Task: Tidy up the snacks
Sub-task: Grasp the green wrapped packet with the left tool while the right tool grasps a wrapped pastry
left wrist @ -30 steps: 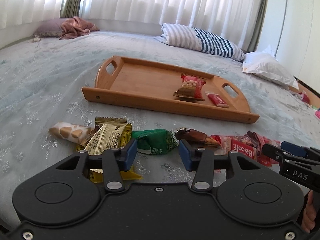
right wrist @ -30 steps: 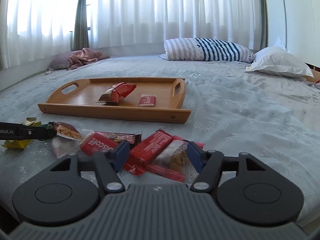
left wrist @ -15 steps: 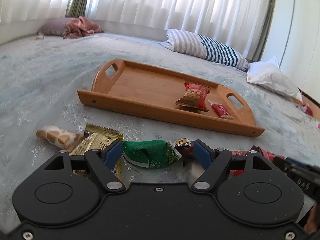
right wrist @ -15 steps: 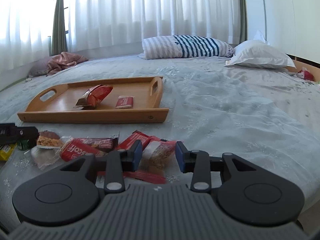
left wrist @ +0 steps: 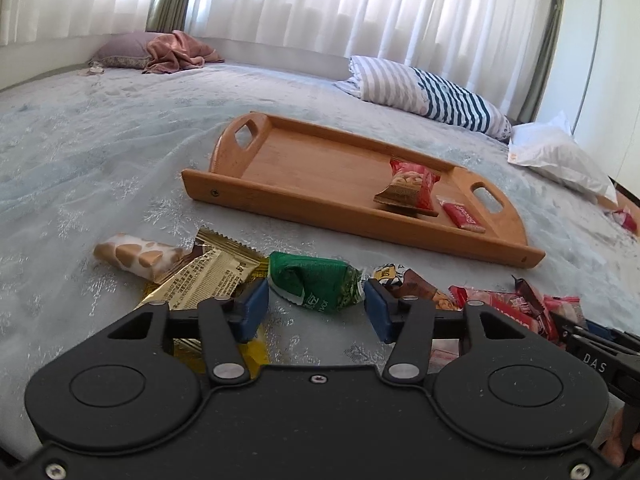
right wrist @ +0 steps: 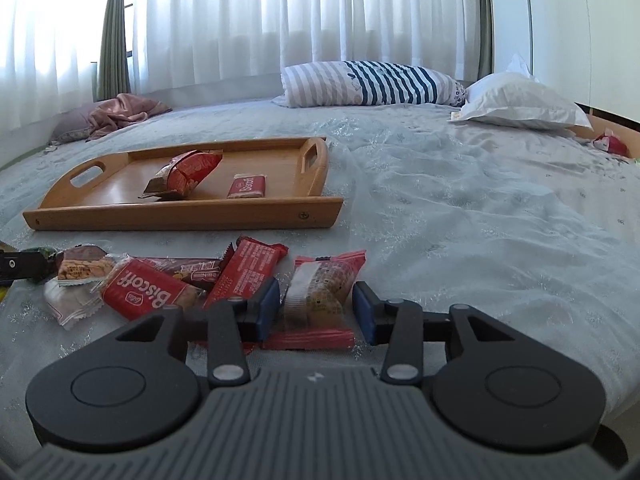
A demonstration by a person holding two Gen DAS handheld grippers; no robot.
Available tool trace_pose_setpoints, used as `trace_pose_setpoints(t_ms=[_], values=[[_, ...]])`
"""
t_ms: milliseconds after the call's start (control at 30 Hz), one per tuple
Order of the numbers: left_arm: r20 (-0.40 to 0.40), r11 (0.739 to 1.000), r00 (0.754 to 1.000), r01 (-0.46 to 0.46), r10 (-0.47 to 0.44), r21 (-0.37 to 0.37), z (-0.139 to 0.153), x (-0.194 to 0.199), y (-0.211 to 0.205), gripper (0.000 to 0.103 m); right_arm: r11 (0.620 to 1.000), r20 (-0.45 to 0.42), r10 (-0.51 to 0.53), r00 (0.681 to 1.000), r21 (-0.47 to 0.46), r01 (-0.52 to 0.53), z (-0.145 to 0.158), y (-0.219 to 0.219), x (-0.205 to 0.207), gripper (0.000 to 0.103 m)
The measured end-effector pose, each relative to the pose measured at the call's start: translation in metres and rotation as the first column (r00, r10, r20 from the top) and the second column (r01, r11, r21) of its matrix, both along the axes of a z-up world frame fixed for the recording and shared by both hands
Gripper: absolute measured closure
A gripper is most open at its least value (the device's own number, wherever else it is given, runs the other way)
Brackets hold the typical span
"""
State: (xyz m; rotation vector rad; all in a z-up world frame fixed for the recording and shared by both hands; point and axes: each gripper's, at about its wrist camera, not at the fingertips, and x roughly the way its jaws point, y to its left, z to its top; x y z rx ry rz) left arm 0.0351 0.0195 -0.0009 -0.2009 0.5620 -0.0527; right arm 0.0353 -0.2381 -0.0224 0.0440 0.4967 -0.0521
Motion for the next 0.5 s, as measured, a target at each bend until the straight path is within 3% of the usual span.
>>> trace_pose_setpoints(t_ms=[67, 100, 200, 267, 333, 400, 500], values=[[0.007, 1.000, 1.000, 0.003, -0.003, 0.005, 0.001, 0.005, -0.002, 0.048, 1.000, -0.001, 0.002, 1.000, 0.009, -0.002, 0.000, 0.000, 0.000, 0.049], [0.014, 1.000, 1.000, 0.006, -0.006, 0.003, 0.002, 0.007, -0.002, 0.044, 1.000, -0.002, 0.003, 1.000, 0.014, -0.003, 0.001, -0.001, 0.000, 0.058], [0.015, 0.999, 1.000, 0.026, -0.026, 0.023, 0.001, 0.019, -0.004, 0.025, 1.000, -0.006, 0.017, 1.000, 0.025, -0.017, 0.004, -0.004, -0.001, 0.062], [-0.004, 0.998, 0.999, 0.032, -0.032, 0.046, -0.001, 0.025, -0.007, 0.031, 0.999, -0.007, 0.021, 1.000, 0.033, -0.021, 0.005, -0.006, -0.002, 0.063], [-0.033, 0.998, 0.999, 0.025, -0.024, 0.051, -0.003, 0.028, -0.009, 0.051, 0.999, -0.005, 0.018, 1.000, 0.036, -0.018, 0.007, -0.008, -0.003, 0.064], [-0.026, 0.998, 1.000, 0.018, -0.016, 0.057, -0.002, 0.025, -0.009, 0.057, 0.999, 0.001, 0.014, 1.000, 0.036, -0.014, 0.009, -0.009, -0.005, 0.066], [-0.032, 1.000, 0.999, 0.023, -0.022, 0.021, 0.002, 0.022, -0.006, 0.058, 0.999, 0.010, 0.014, 1.000, 0.037, -0.015, 0.013, -0.010, -0.006, 0.066]])
